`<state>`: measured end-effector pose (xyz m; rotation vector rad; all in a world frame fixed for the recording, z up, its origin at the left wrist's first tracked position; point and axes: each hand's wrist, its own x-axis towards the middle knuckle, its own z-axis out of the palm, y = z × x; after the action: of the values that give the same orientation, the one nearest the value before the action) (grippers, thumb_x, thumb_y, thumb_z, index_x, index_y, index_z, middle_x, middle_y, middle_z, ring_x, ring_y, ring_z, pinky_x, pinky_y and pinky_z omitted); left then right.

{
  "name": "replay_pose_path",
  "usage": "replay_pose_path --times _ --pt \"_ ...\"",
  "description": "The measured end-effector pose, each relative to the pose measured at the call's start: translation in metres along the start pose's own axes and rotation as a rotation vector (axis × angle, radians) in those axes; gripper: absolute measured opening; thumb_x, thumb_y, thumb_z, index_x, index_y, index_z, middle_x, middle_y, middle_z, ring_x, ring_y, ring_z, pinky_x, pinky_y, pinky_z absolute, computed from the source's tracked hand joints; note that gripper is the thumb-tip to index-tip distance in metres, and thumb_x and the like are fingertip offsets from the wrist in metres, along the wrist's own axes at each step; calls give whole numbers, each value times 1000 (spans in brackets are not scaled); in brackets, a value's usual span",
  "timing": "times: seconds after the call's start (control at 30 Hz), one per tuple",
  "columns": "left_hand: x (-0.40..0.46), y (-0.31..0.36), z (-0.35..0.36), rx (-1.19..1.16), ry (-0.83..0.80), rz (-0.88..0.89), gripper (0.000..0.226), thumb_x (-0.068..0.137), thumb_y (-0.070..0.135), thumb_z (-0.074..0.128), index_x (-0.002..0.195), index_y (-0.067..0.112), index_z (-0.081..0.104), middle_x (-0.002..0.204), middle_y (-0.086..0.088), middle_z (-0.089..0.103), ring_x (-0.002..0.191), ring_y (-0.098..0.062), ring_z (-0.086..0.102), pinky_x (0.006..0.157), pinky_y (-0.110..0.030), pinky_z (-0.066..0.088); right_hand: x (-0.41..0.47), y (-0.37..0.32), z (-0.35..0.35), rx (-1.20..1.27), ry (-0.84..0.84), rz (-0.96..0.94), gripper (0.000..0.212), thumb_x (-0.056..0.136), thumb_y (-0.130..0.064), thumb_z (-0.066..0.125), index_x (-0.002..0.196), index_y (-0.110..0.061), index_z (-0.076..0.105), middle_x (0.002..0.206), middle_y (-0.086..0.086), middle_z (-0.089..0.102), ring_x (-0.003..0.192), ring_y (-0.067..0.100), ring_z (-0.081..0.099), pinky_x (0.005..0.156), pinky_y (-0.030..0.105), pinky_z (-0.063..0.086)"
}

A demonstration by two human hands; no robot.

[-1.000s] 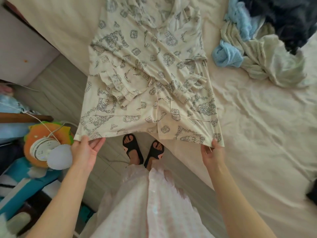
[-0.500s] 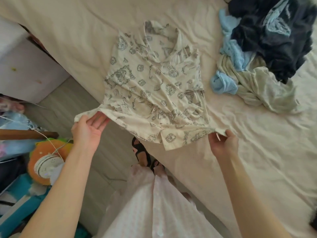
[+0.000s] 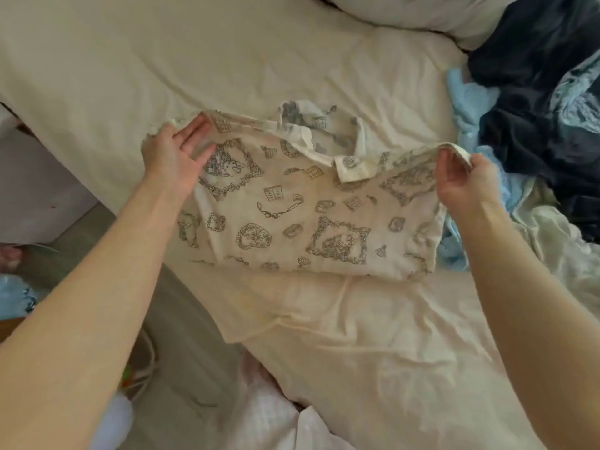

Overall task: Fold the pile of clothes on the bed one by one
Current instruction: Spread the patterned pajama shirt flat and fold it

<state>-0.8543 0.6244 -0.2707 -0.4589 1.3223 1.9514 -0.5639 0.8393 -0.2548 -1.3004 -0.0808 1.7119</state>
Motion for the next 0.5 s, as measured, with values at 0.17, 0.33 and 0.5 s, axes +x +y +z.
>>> replay_pose_path --times 0.17,0.33,0.5 --pt "61 -6 34 300 -29 32 29 99 21 41 125 12 49 116 -1 64 105 -16 61 91 -37 47 51 17 32 -109 -93 34 35 101 -17 42 130 1 44 122 19 58 114 29 57 94 37 52" --pt "56 -45 6 910 -65 271 29 97 21 47 126 16 50 121 0 59 98 -7 57 85 -21 46 49 64 8 -885 -23 -169 38 101 -19 41 137 -9 41 137 10 50 123 20 50 103 33 44" --pt "27 -92 -27 1609 -375 639 33 97 11 43 129 10 53 140 -6 47 135 -21 35 113 -33 23 23 118 -35 -1725 -388 -674 36 98 -19 48 132 -8 52 140 7 48 134 19 38 111 31 25"
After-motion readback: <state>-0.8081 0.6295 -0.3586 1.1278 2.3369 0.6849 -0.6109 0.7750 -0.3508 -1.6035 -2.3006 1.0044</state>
